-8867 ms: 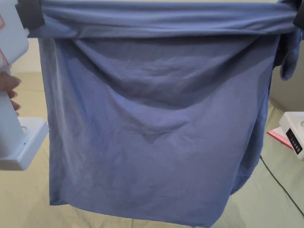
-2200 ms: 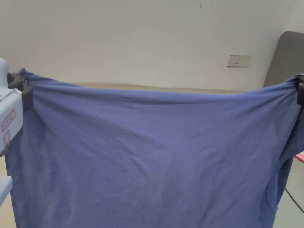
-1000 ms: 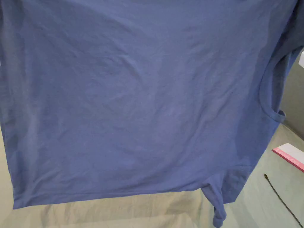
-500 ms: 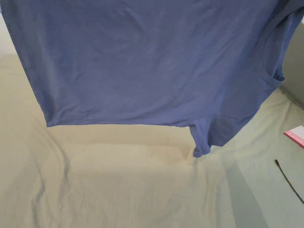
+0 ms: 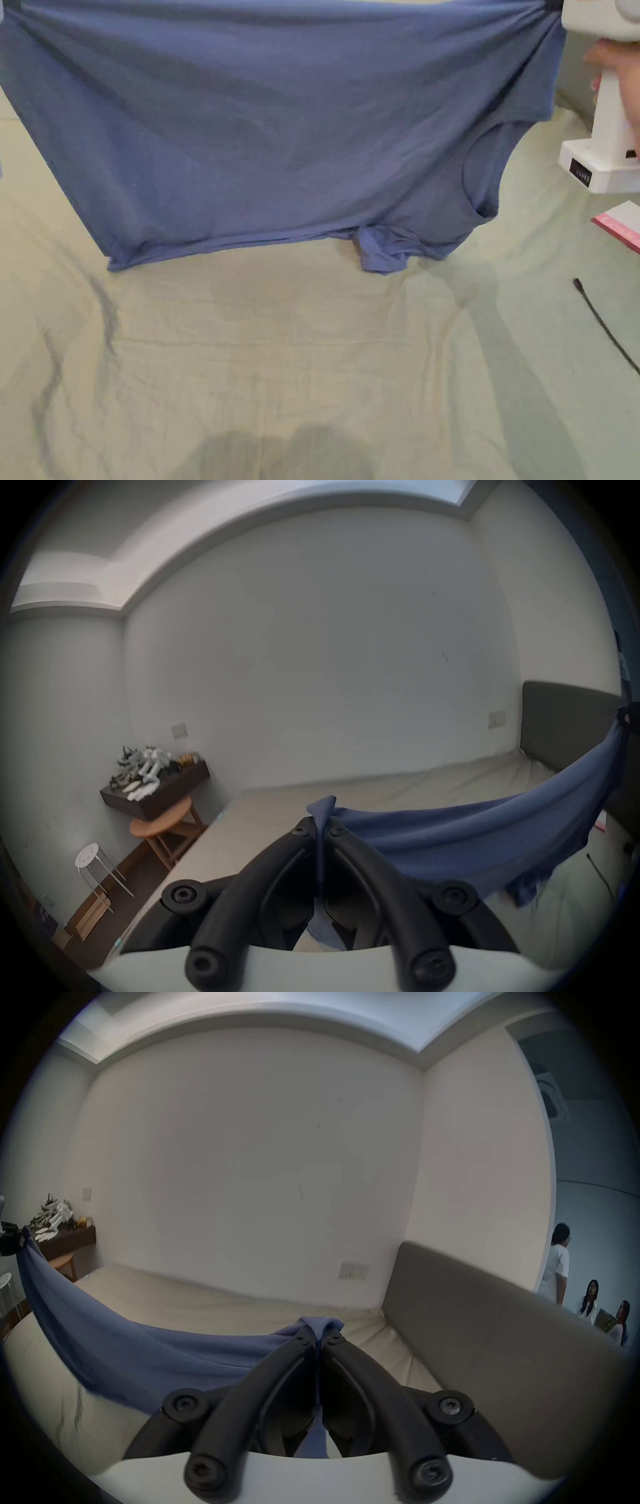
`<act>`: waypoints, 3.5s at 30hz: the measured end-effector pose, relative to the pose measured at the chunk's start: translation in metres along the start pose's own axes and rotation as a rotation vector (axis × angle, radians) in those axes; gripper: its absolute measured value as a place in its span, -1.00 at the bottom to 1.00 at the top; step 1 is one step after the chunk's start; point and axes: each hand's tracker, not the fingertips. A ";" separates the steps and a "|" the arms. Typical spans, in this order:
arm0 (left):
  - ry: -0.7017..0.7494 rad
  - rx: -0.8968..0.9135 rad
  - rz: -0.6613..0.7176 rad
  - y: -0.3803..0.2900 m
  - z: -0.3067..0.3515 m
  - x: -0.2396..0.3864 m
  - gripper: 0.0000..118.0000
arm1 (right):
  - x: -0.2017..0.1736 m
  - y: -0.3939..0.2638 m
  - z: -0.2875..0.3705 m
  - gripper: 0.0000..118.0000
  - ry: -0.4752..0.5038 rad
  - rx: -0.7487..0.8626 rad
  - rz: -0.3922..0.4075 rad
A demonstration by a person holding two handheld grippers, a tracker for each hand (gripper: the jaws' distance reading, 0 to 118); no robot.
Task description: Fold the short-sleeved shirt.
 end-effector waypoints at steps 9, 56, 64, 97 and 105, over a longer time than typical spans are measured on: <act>-0.072 -0.220 -0.024 -0.181 0.059 0.004 -1.00 | -0.009 -0.165 0.088 -0.94 0.136 -0.216 0.024; -0.236 -0.574 -0.050 -0.386 0.275 -0.005 0.92 | -0.013 -0.332 0.301 0.72 0.146 -0.657 -0.013; -0.160 0.032 0.147 -0.223 0.337 0.026 0.85 | -0.074 -0.172 0.359 0.72 0.115 -0.072 0.056; -0.218 -0.175 0.021 -0.252 0.326 0.035 0.44 | -0.120 -0.164 0.393 -0.97 0.113 0.041 0.128; -0.020 -0.648 0.066 -0.404 0.290 -0.015 0.81 | -0.078 -0.228 0.376 -0.97 0.059 -0.172 0.097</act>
